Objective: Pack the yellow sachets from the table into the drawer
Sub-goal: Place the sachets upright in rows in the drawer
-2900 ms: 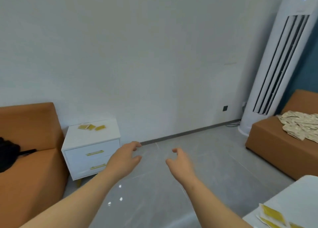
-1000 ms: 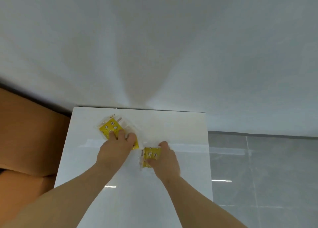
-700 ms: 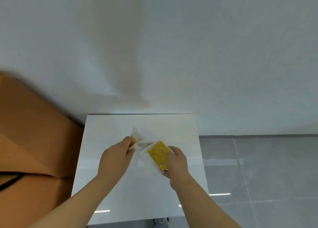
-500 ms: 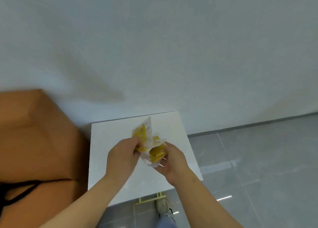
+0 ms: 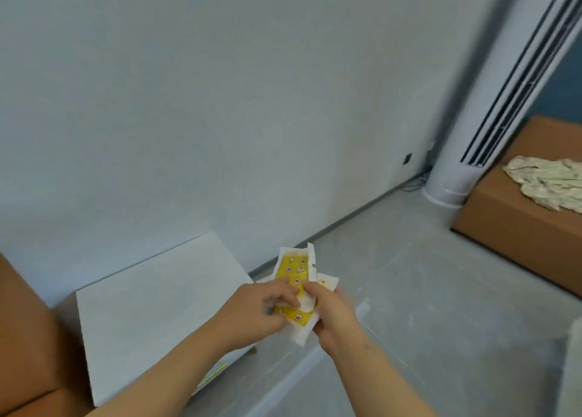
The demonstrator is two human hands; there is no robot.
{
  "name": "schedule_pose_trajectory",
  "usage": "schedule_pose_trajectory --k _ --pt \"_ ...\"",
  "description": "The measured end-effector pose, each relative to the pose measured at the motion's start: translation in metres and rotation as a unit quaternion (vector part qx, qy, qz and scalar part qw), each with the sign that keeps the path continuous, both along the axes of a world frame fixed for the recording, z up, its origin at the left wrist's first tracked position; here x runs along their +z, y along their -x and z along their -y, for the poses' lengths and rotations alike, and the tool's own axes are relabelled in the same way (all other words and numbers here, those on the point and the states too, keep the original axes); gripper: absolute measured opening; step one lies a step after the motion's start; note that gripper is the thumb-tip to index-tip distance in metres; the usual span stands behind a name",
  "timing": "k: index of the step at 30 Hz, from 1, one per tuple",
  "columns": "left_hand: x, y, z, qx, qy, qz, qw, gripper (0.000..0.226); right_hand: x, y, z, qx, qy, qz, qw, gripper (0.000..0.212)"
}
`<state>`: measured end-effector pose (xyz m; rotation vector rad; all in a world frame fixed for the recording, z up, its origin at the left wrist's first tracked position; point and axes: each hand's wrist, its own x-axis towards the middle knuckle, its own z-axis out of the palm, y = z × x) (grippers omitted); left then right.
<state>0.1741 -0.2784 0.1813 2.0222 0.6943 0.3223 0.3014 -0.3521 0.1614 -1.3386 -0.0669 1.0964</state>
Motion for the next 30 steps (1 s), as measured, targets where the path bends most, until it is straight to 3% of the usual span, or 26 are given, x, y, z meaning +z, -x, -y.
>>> schedule_pose_trajectory --k 2,5,7,10,13,18,25,30 --pt "0.008 -0.032 0.054 0.037 0.056 0.070 0.995 0.023 0.011 -0.027 0.066 -0.035 -0.025 0.022 0.999 0.016" --pt "0.011 -0.097 0.146 0.098 -0.013 0.079 0.992 0.019 0.024 -0.073 0.181 -0.091 -0.054 0.048 0.993 0.017" --pt "0.014 -0.138 0.220 0.087 0.090 0.056 0.991 0.039 0.032 -0.103 0.262 -0.122 -0.055 0.066 0.989 0.017" --pt "0.026 -0.191 0.340 -0.010 0.313 0.020 0.949 0.033 0.042 -0.137 0.386 -0.186 -0.055 0.074 0.978 0.021" --pt "0.032 -0.237 0.442 -0.124 0.383 0.012 0.915 0.036 0.050 -0.160 0.494 -0.259 -0.040 0.090 0.961 0.018" --pt "0.035 -0.303 0.575 -0.244 0.373 -0.026 0.895 0.052 0.054 -0.190 0.639 -0.400 -0.011 0.131 0.907 0.024" --pt "0.033 -0.401 0.744 -0.323 0.353 -0.049 0.877 0.027 0.059 -0.233 0.811 -0.498 0.057 0.146 0.853 0.020" --pt "0.060 -0.463 0.845 -0.402 0.372 -0.075 0.834 0.021 0.086 -0.278 0.902 -0.550 0.084 0.167 0.814 0.019"
